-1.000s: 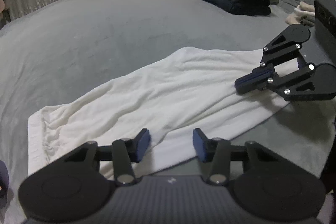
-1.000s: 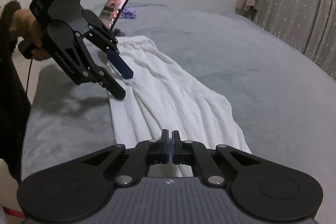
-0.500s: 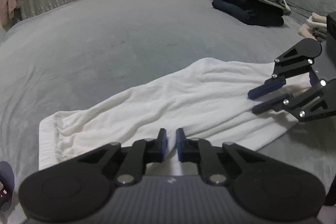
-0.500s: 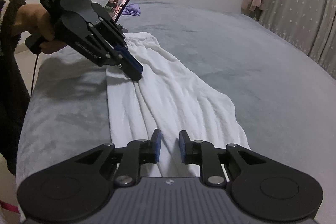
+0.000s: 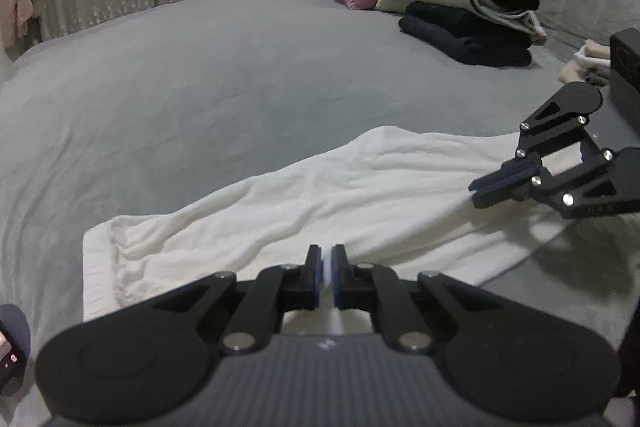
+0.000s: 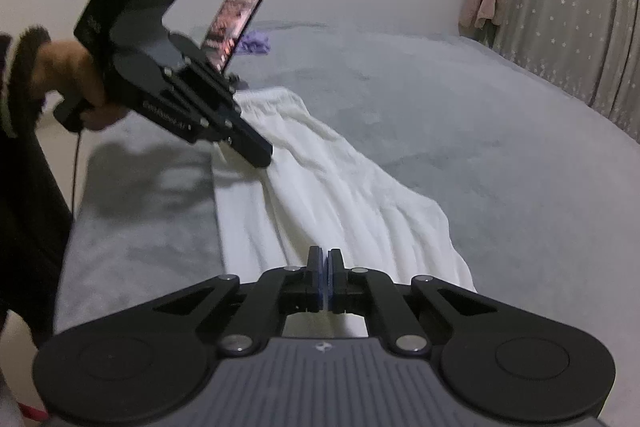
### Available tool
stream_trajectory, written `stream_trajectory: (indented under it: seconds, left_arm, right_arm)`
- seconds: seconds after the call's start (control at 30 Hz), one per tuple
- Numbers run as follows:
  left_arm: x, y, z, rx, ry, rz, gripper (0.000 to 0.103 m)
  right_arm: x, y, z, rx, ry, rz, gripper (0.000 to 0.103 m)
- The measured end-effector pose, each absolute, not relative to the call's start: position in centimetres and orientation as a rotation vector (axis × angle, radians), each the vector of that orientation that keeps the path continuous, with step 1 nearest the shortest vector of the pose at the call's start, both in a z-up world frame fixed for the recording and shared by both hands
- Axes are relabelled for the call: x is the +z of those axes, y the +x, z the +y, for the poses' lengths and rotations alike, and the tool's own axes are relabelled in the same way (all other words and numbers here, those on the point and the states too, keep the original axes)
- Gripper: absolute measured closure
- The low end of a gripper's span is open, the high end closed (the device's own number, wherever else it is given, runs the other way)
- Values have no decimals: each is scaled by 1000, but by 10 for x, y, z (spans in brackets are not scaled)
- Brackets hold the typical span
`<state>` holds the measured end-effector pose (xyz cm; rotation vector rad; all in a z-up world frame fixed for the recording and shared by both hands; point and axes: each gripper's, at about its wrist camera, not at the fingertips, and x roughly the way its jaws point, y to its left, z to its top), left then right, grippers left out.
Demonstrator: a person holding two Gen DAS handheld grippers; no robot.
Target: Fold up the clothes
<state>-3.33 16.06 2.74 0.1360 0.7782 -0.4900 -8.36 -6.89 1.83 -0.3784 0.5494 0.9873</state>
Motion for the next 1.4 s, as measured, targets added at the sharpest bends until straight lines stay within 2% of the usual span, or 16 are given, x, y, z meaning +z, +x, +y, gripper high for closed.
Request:
stream_trajectory:
  seconds: [0.23,0.33,0.4,0.47,0.53,0.6,0.67,0.8,1.0,1.2,1.4]
  left_arm:
    - [31,-55,170,-551,132,821,99]
    - [16,-59,161,-570,217,930,96]
    - [13,-60,158,-568,240,941,95]
    - [15,-59,156,-572,236,947,87]
    - [22,-59,158,-582,202,929,54]
    - [29,-60,157,-595,176,881,49]
    - [37,-60,154,-616,131,833,47]
    - [37,-51,130,-616,99,814,43]
    - [22,-38,72,-654,144,851,36]
    - [15,-49,26,-748,252,829,37]
    - [15,-66,-5,-896,294,778,45]
  right_arm:
    - [24,-102,-70,1057,-351,578,101]
    - [17,-107,-65,1073,-376,627,101]
    - [12,-108,-61,1076,-391,657,100]
    - [8,-110,-59,1064,-396,686,97]
    - [7,-112,-60,1051,-392,700,81]
    - [16,-115,-70,1030,-383,676,76]
    - [23,-119,-81,1002,-379,650,72]
    - [24,-124,-109,920,-361,642,71]
    - [17,-121,-142,808,-233,731,71]
    - [23,-128,-182,701,-203,710,71]
    - [25,-149,-206,721,-286,673,75]
